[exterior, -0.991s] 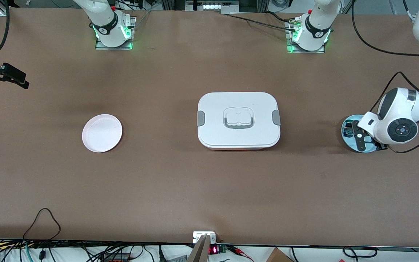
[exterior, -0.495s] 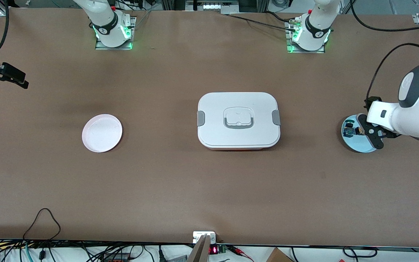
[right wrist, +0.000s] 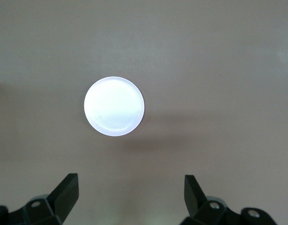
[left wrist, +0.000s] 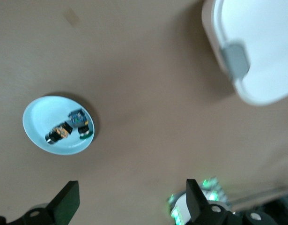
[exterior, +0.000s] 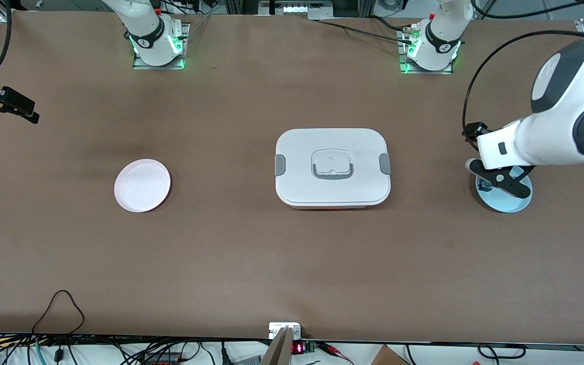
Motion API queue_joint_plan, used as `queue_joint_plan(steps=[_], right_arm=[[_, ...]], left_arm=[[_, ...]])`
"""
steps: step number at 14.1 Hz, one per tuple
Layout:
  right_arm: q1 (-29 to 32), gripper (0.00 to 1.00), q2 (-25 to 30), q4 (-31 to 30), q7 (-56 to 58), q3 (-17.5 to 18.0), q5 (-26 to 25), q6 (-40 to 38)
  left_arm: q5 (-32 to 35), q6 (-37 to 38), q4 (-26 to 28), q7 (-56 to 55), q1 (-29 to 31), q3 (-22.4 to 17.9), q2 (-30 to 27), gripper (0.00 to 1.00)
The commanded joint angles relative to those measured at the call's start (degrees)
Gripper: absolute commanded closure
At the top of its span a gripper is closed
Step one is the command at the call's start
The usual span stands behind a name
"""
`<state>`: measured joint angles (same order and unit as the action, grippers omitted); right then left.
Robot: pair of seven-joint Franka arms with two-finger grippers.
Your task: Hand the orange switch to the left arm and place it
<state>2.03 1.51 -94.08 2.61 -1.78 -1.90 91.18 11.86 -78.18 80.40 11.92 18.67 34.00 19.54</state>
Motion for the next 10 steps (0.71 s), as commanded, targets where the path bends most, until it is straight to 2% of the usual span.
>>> queue_joint_plan(steps=[1,2,4,6,10], right_arm=[[-0.1,0.0,0.1,0.9,0.0,-0.1,0.8,-1.1],[-0.1,0.0,0.1,0.9,0.1,-0.1,0.8,-1.1],[-0.1,0.0,0.1,0.9,0.3,-0.1,0.8,-1.1],[-0.1,0.0,0.1,0.9,0.4,0.0,0.8,-1.1],[-0.1,0.0,0.1,0.9,0.4,0.0,0.8,-1.1]], left_arm=[[-6.9,-6.6,5.1,-2.2,-8.5,-15.8,-8.6,0.0],[-9.2,-9.7,7.4,-6.1,-11.4,-20.9,-10.9,0.0],[-11.8,-14.5,13.7,-13.6,-16.9,-28.1,-16.9,0.0],[-11.4,-19.4,18.3,-13.8,-21.9,-33.1,-20.8,0.0],[-11.3,-18.8,18.8,-13.9,-22.4,-33.8,-21.8,0.0]])
